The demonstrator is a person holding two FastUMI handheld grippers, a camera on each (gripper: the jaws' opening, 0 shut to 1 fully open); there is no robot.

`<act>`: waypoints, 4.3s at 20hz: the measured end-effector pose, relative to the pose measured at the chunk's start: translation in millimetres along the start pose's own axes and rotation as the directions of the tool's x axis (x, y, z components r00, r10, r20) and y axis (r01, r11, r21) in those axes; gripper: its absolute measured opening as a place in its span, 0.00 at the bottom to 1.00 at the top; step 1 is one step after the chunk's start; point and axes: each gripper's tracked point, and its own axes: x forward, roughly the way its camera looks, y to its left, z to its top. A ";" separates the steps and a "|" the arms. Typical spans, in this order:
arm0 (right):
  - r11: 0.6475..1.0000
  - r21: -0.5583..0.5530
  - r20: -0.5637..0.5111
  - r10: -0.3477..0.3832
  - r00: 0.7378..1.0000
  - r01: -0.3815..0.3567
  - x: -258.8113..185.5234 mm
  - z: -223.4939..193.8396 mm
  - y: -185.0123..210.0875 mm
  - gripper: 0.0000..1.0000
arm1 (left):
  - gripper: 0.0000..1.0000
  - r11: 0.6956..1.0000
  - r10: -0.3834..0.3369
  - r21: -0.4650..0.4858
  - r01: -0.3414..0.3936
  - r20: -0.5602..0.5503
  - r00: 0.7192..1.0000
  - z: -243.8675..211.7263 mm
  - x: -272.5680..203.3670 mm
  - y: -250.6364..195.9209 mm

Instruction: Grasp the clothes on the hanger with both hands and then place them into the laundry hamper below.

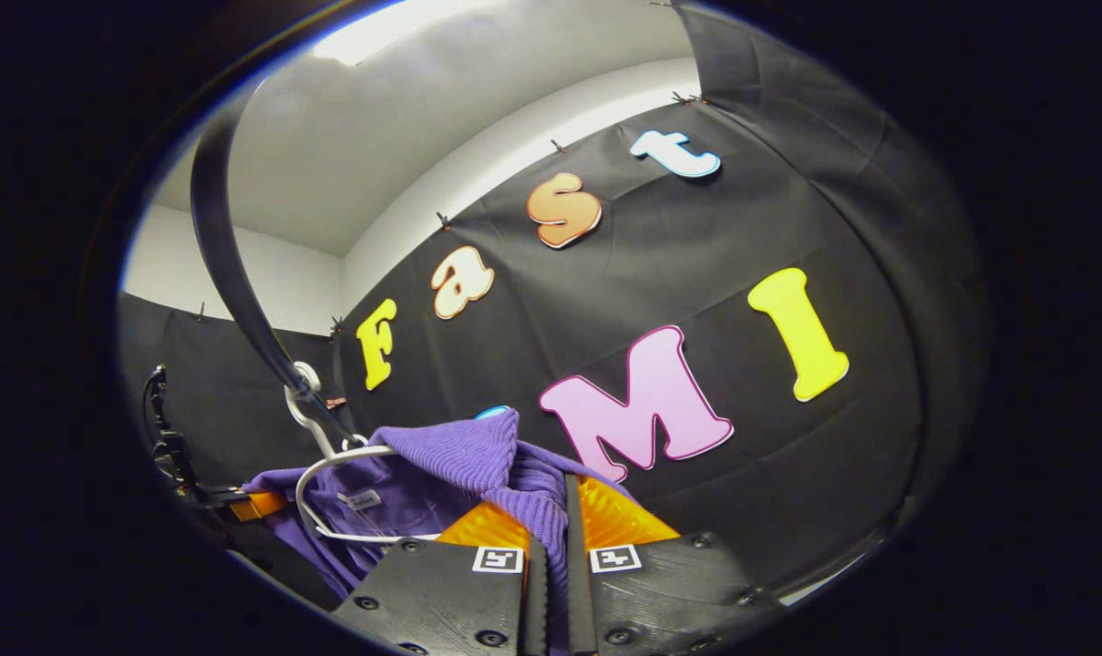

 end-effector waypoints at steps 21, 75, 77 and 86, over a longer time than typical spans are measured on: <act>0.984 -0.015 -0.036 -0.179 0.983 0.178 20.0 0.4 -50.9 0.12 | 0.09 0.924 -0.339 -0.289 0.251 -0.317 0.886 -157.0 -20.6 -77.6; 0.967 -0.251 -0.920 -0.254 0.298 0.050 -280.7 -314.2 35.3 0.16 | 0.10 0.827 -0.562 -0.505 0.248 -0.741 0.367 -299.2 -254.7 -204.8; 0.965 -0.260 -0.919 -0.259 0.296 0.038 -279.6 -309.7 33.7 0.17 | 0.08 0.828 -0.561 -0.504 0.246 -0.745 0.361 -302.2 -256.1 -203.4; 0.952 -0.305 -0.901 -0.284 0.329 -0.014 -264.1 -306.8 25.8 0.98 | 0.96 0.857 -0.509 -0.408 0.313 -0.761 0.402 -304.7 -244.9 -191.7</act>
